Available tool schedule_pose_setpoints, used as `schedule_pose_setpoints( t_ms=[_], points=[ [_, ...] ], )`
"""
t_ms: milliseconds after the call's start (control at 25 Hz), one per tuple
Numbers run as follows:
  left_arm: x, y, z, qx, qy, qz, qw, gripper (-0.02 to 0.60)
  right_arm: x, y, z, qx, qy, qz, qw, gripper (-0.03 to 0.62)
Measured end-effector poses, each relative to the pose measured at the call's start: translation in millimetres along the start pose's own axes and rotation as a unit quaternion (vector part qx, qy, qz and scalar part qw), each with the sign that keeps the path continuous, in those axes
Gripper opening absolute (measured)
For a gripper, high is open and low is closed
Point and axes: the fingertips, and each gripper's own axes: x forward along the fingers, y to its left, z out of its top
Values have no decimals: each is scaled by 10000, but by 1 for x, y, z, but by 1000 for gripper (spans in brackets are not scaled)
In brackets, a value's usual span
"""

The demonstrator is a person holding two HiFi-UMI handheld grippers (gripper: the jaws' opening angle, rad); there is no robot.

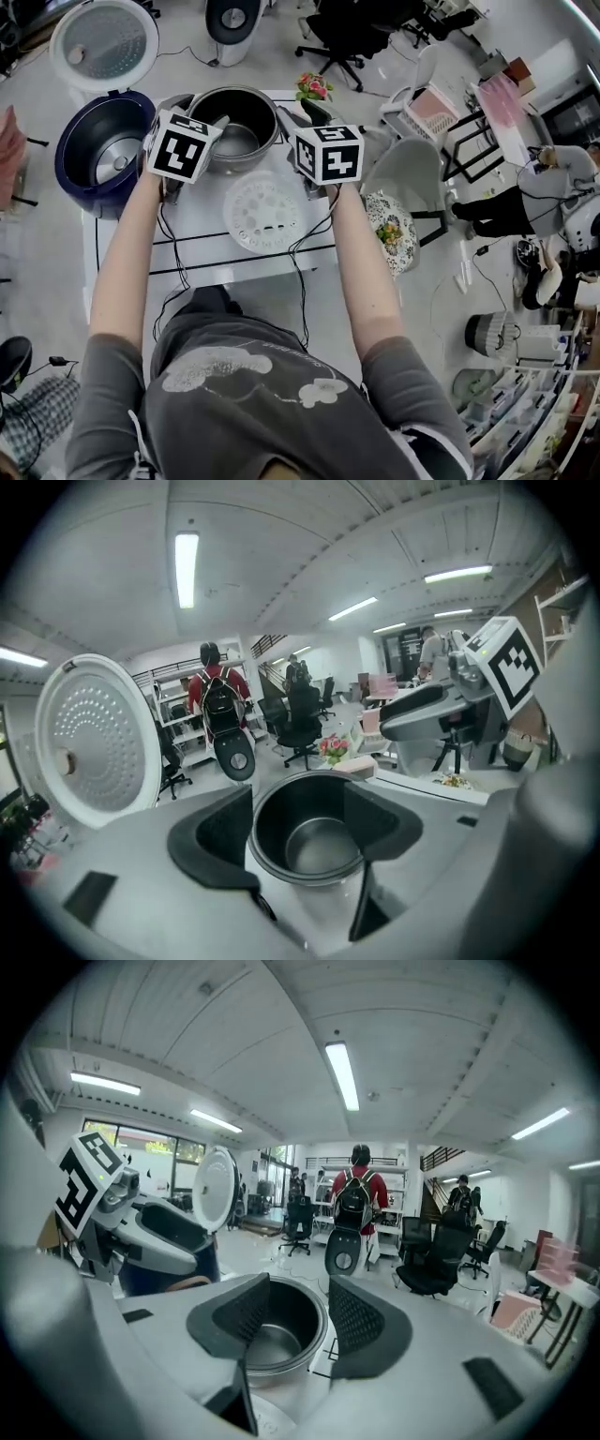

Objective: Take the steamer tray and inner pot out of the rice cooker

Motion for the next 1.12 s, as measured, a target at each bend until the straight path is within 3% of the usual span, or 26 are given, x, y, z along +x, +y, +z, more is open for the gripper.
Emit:
schedule_pose_setpoints(
  t_ms=[240, 400, 520, 600, 800, 920, 1120],
  points=[
    [-38, -18, -11, -125, -392, 174, 9990, 248, -36, 22, 8, 86, -809, -3, 9967, 188],
    [-46, -19, -18, -301, -737, 404, 9960, 178, -54, 18, 9, 299, -1333, -225, 9904, 94],
    [-47, -23, -31, -389, -661, 438, 9961, 106, -62, 17, 3, 574, -1624, -304, 9846, 48],
    [-47, -26, -39, -464, -661, 419, 9959, 55, -63, 20, -5, 819, -1692, -294, 9817, 39],
    [-56, -25, -63, -504, -669, 422, 9956, 9, -71, 29, -18, 1305, -1888, -652, 9711, 29],
    [-72, -25, -80, -698, -718, 206, 9948, 8, -79, 48, -22, 1239, -1992, -889, 9680, 28],
    [-97, -22, -108, -805, -629, -164, 9946, 8, -93, 95, -31, 1042, -1685, -921, 9758, 28]
  ],
)
